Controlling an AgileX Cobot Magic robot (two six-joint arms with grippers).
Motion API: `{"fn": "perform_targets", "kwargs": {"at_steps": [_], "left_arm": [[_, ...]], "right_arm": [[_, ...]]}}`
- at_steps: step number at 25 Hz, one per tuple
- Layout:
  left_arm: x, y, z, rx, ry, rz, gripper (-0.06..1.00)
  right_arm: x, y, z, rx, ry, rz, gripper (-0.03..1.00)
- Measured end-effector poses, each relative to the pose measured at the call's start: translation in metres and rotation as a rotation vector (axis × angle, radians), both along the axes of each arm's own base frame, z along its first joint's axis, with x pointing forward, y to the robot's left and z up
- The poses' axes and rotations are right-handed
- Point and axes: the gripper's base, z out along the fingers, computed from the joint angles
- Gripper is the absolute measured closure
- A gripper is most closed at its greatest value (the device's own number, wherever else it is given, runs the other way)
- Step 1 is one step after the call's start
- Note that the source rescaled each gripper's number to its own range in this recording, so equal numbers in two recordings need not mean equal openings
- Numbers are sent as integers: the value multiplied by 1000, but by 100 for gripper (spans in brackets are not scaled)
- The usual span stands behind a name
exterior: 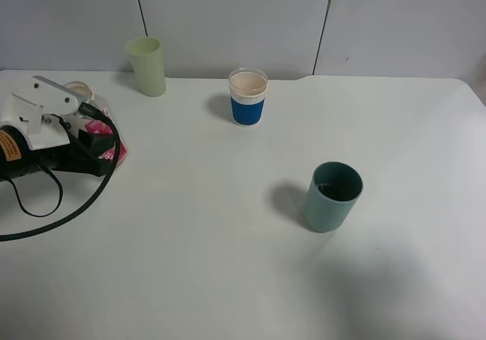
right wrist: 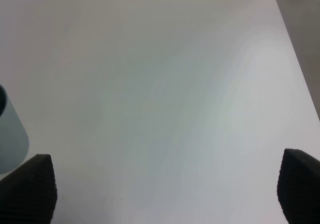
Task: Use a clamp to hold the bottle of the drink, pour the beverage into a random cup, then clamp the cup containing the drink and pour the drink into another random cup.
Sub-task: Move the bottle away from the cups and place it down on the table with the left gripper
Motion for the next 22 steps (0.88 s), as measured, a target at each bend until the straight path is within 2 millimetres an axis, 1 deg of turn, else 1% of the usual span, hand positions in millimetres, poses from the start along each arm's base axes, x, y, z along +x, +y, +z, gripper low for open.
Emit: {"fn": "perform_targets", "kwargs": {"at_steps": [6,9,15,22], "left_arm": [[2,-5,-17,-12,25,-60,94],[3,-7,-22,-16,33,-82,94],[3,-8,-32,-21,62,-91,94],[5,-11,-37,-56,45,-113,94]], "right_arm": [[0,0,0,0,0,0,33],[0,0,0,0,0,0,33],[0,0,0,0,0,0,33],[0,0,0,0,0,0,33]]}}
